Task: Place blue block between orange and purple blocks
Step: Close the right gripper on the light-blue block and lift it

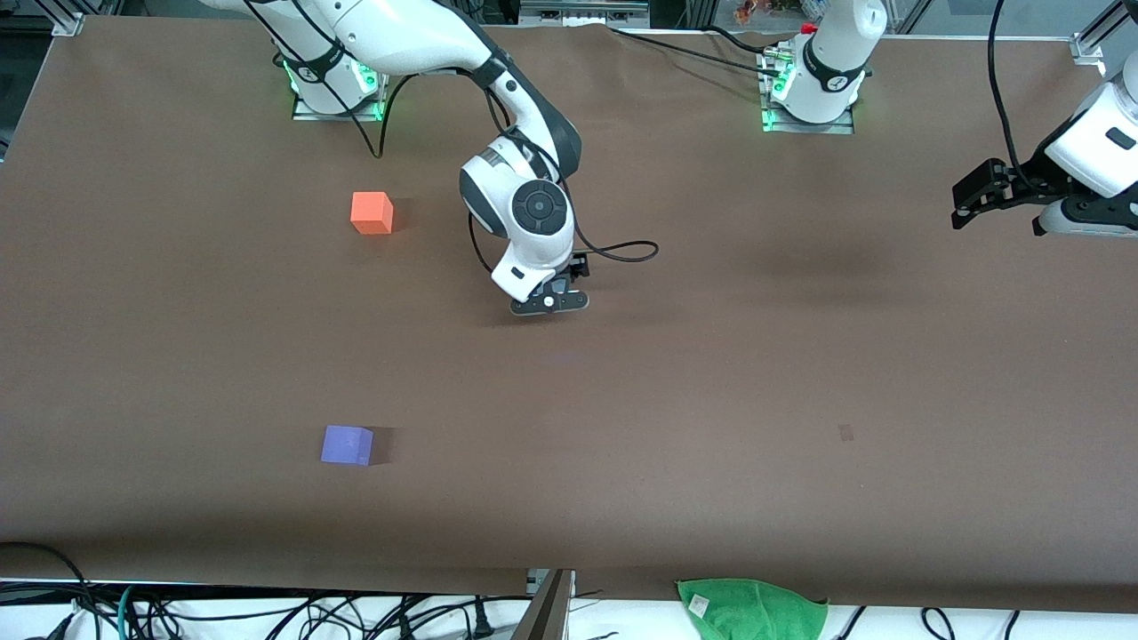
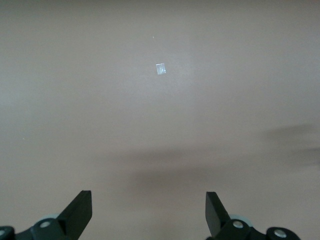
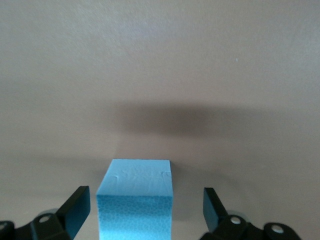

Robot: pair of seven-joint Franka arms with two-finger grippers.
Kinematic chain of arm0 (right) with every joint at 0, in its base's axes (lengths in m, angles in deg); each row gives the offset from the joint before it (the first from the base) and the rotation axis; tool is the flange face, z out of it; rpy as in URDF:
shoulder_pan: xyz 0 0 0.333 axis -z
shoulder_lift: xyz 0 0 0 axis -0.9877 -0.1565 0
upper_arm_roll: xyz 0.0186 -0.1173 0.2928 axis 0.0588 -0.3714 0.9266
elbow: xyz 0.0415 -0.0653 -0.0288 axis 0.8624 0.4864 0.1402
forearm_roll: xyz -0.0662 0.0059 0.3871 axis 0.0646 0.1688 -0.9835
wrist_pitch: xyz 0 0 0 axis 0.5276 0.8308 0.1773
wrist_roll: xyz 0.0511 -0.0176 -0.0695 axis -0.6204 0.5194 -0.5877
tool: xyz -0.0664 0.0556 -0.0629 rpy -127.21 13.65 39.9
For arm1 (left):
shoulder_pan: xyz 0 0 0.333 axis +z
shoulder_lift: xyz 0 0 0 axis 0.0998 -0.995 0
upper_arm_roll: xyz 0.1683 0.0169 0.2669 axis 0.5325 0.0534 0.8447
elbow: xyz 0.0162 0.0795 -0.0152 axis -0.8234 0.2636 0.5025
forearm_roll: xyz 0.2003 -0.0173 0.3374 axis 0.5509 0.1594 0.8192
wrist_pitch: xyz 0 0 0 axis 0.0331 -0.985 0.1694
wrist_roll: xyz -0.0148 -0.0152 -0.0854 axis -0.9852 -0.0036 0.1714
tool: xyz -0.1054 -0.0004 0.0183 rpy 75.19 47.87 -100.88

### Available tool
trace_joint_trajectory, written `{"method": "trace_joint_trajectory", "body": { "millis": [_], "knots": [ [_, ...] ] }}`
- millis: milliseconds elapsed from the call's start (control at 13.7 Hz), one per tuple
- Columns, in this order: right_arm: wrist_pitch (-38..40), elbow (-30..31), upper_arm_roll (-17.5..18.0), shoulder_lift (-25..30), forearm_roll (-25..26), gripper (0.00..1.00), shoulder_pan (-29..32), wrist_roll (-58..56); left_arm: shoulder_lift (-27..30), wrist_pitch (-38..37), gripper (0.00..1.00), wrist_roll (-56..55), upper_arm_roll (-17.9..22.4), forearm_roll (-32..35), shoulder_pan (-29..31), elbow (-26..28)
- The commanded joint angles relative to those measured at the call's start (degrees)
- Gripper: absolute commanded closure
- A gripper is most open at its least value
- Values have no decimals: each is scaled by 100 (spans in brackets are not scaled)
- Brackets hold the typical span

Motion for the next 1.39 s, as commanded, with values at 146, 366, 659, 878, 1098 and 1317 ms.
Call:
{"method": "trace_joint_trajectory", "body": {
  "millis": [146, 366, 659, 878, 1098, 1317],
  "knots": [
    [-292, 413, 10, 145, 0, 0, -34, -94, -93, -113, 0, 31, 2, -89, 134, -191],
    [-353, 422, 19, 137, 0, 0, -51, -94, -128, -121, 0, 22, -33, -97, 222, -200],
    [-353, 430, 19, 119, -17, 0, -69, -33, -146, -121, 0, 22, -33, -89, 222, -209],
    [-353, 448, 28, 119, -44, 2, -69, 73, -154, -121, 0, 39, -59, -62, 213, -235],
    [-353, 448, 37, 110, -53, 27, -69, 91, -242, -191, 0, 48, -68, -88, 222, -323],
    [-353, 431, 37, 110, -88, 52, -87, 152, -312, -280, 0, 57, -68, -89, 231, -437]
  ]
}}
